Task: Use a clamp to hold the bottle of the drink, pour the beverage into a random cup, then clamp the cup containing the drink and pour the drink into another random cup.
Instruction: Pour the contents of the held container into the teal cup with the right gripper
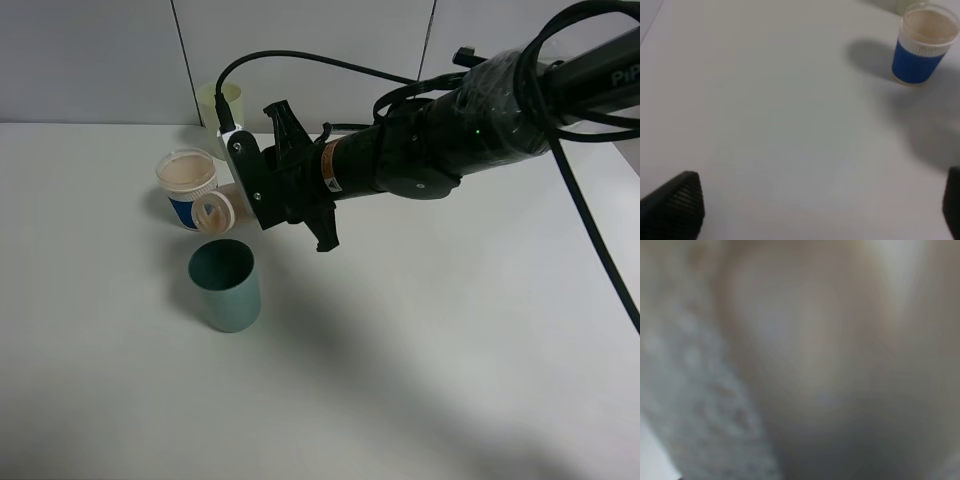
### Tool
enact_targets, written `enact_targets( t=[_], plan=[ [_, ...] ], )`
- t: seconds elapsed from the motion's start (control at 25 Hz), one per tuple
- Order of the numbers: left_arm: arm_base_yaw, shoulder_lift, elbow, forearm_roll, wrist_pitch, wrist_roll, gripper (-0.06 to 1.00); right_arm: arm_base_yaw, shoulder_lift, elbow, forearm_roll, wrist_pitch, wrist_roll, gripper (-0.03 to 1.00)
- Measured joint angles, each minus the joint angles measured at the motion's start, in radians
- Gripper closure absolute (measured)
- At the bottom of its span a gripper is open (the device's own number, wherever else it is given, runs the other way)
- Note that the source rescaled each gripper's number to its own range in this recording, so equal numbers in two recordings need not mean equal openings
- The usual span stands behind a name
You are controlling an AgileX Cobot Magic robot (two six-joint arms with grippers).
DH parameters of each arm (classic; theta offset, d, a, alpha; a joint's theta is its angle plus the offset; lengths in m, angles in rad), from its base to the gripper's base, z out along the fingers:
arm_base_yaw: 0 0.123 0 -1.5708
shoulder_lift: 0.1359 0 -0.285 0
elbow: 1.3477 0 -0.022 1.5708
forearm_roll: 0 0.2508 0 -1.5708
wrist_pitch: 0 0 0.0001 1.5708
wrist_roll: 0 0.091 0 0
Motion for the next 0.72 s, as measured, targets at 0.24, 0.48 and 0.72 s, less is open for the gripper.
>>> enact_targets(
  t=[0.24, 0.48, 0.72],
  plan=[
    [0.000, 0.000, 0.000, 0.000, 0.000, 0.000, 0.07, 0.000, 0.000, 0.000, 0.000, 0.009, -0.024, 0.96],
    [0.000, 0.000, 0.000, 0.000, 0.000, 0.000, 0.07, 0.000, 0.000, 0.000, 0.002, 0.017, -0.058, 0.96],
    [0.000, 0.000, 0.000, 0.000, 0.000, 0.000, 0.07, 0.000, 0.000, 0.000, 0.003, 0.031, -0.069, 0.96]
  ],
)
